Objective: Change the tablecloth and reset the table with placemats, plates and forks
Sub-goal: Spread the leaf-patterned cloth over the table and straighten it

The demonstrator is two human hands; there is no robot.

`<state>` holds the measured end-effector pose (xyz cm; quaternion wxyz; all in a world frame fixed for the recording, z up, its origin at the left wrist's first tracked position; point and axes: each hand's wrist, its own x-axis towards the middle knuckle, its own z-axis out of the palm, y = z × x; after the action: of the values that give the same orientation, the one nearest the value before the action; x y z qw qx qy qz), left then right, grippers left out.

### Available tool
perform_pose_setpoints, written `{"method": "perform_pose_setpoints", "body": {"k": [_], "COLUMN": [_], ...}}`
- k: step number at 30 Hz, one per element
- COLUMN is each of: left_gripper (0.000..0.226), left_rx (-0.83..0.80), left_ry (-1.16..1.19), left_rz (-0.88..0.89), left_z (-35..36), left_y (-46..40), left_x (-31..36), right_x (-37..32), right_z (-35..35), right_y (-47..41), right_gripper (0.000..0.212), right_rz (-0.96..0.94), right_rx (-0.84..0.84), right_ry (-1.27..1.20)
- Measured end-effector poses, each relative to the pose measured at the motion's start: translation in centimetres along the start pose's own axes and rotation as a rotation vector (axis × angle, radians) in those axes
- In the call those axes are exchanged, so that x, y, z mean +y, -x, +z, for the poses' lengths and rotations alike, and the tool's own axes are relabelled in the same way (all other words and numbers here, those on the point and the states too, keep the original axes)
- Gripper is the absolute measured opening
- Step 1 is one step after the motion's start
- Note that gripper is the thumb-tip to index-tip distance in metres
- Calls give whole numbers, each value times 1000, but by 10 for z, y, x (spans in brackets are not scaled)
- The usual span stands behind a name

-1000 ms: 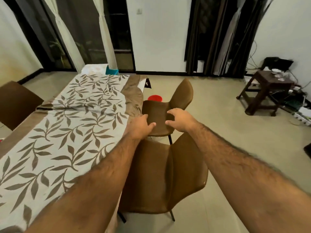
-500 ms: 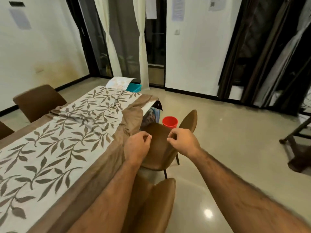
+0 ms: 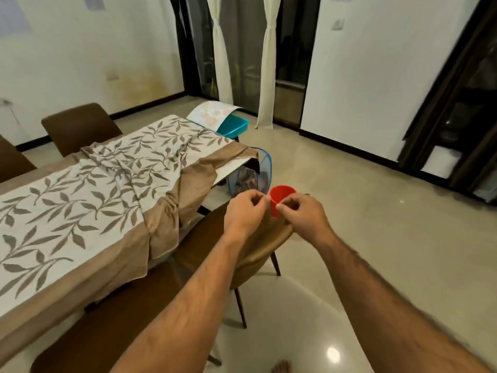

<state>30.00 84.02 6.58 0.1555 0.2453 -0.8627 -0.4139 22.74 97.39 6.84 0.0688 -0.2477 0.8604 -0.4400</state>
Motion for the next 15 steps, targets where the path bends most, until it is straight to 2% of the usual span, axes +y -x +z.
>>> {"method": "perform_pose_setpoints", "body": {"k": [7,11,15], "left_gripper": [13,14,21], "left_rx": [50,129,277], "left_ry": [82,130,177], "left_rz": [-136,-172,-243], "left_z": [69,108,147], "left_y": [-132,-218,-302], "left_x": [52,66,77], "right_x": [56,86,115], "right_z": [-77,-101,-110], "right_y": [-161,-262,-366], "right_gripper": [7,7,10], "right_rz": [74,39,-63], "right_rx": [-104,-184,-271], "right_ry": [-42,-66,-60]}}
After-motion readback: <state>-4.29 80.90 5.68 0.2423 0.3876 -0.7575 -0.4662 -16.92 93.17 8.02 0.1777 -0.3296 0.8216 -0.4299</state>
